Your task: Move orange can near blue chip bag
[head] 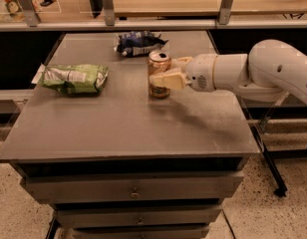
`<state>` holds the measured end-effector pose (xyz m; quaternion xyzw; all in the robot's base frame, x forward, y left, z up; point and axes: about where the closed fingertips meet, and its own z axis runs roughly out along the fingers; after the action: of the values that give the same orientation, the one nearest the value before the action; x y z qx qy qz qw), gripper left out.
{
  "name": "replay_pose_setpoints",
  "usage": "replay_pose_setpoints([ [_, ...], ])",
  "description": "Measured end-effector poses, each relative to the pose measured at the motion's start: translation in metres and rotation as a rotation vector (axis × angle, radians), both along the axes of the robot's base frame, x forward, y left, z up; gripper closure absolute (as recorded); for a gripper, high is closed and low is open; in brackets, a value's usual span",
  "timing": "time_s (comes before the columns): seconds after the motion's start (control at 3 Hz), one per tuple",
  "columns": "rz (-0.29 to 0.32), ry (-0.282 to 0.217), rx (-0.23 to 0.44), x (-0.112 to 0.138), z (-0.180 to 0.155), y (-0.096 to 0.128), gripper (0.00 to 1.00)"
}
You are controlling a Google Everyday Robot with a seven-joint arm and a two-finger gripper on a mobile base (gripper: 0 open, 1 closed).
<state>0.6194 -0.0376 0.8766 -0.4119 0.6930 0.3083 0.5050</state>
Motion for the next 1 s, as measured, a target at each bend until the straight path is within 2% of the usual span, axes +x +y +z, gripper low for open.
replay_pose_setpoints([
  [0.33, -0.010, -0.015, -0.016, 0.004, 0.003, 0.003, 0.87],
  [0.67, -0.006, -0.024, -0.004, 0.008, 0.008, 0.007, 1.00],
  [1.0, 0.006, -0.043, 0.020, 0.015, 0.021, 0.024, 1.00],
])
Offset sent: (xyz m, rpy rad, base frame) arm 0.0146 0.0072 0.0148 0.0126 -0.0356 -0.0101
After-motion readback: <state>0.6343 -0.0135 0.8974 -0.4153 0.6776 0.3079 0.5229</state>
